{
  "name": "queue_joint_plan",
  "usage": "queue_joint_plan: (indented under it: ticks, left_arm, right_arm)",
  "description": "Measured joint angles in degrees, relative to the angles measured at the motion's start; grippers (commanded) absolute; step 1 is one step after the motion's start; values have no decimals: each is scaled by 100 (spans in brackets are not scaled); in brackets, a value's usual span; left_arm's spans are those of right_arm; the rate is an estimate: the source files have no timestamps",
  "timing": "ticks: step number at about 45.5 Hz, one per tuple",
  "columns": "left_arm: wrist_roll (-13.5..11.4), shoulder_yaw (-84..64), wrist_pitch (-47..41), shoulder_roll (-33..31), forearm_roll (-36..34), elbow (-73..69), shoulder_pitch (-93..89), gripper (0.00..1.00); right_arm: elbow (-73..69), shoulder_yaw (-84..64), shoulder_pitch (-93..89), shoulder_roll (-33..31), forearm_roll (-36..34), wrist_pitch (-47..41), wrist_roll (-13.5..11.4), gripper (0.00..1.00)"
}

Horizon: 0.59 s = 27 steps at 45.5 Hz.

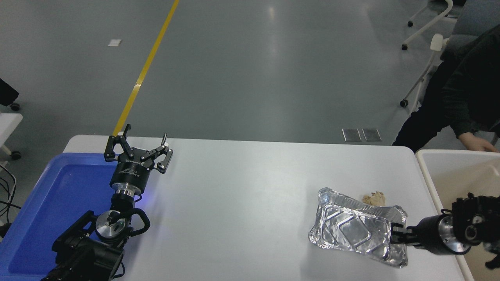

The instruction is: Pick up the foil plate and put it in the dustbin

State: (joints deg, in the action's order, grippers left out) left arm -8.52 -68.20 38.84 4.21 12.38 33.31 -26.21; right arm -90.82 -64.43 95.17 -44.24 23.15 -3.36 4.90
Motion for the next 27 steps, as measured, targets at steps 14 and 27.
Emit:
queue_joint_plan:
  ticks: [14, 27]
  left_arm:
    - [-1, 0, 0, 0, 2, 0, 1, 99]
    - [0, -1, 0, 0, 1, -1, 1, 99]
  right_arm:
    - [-212, -1403, 2996, -388, 53, -1804, -56, 0]
    - [-231, -2248, 4972, -22, 77, -3130, -149, 0]
